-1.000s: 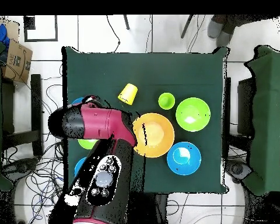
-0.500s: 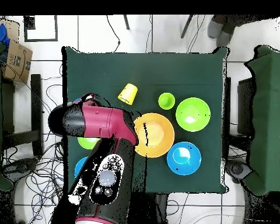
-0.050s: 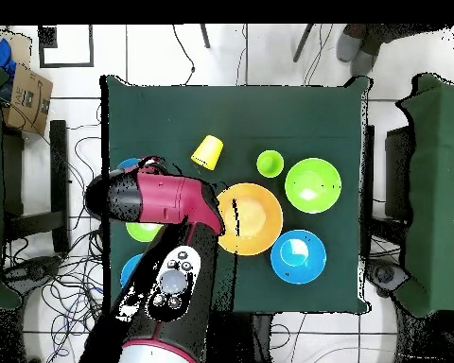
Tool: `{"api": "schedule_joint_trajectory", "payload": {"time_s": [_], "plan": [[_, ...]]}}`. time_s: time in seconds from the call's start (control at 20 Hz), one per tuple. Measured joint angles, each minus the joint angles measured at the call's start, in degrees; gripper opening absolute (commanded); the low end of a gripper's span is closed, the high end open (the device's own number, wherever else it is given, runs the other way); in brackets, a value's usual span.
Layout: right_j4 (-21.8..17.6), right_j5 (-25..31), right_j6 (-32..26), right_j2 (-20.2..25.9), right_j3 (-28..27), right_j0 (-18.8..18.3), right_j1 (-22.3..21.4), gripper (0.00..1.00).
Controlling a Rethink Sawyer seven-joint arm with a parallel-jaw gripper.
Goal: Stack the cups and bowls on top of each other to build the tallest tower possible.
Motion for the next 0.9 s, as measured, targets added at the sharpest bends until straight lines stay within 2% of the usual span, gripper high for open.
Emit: {"api": "schedule_joint_trajectory", "payload": {"time_s": [0.9], "plan": [[0.03,-0.35,0.00,-0.10,-0.11,1.47,3.58,1.00]]}}
